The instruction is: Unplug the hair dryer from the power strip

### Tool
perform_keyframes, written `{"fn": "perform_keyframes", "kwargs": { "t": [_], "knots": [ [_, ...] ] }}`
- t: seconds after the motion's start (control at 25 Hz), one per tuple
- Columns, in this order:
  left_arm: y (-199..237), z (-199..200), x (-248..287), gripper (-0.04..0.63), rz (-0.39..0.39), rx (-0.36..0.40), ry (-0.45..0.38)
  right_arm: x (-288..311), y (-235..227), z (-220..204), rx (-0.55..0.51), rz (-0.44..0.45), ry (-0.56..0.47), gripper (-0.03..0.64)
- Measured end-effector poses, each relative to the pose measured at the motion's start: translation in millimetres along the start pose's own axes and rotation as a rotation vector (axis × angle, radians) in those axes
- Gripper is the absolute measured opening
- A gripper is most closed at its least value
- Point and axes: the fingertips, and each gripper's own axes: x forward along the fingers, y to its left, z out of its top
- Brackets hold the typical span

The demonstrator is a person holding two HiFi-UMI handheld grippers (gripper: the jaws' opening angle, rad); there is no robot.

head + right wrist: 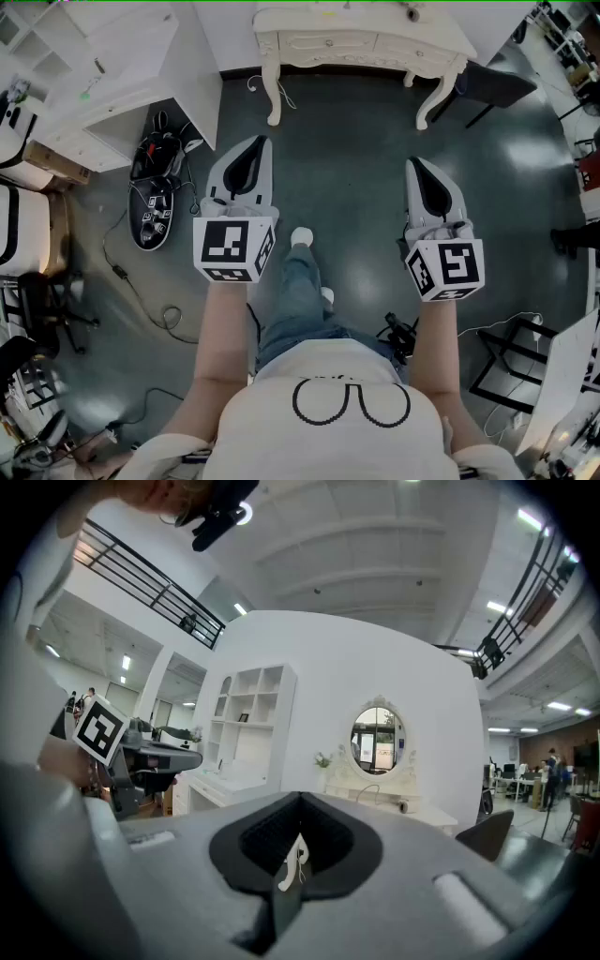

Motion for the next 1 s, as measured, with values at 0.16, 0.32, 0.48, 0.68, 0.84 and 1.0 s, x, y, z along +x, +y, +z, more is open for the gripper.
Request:
{"fn": "perform_keyframes", "kwargs": {
  "t": [0.16,0.32,0.48,0.68,0.84,1.0],
  "knots": [
    [2,2,10,-0.002,-0.030,0.002,-0.005,5,1,-3,-0.008,-0.017,0.002,-0.002],
    [-2,-2,25,-0.002,-0.049,-0.012,0.001,14,-8,-4,-0.020,-0.034,0.002,-0.002],
    [2,0,63,-0.002,-0.065,-0.010,-0.007,34,-36,6,0.031,-0.066,-0.052,-0.002],
    [20,5,117,-0.002,-0.075,-0.010,-0.015,78,-56,3,0.053,-0.068,-0.036,-0.002],
    [43,7,167,-0.002,-0.088,-0.009,-0.023,130,-66,4,0.037,-0.046,-0.032,-0.002],
    [72,8,220,-0.002,-0.093,-0.024,-0.021,184,-79,10,0.010,-0.037,-0.024,-0.002]
  ]
}}
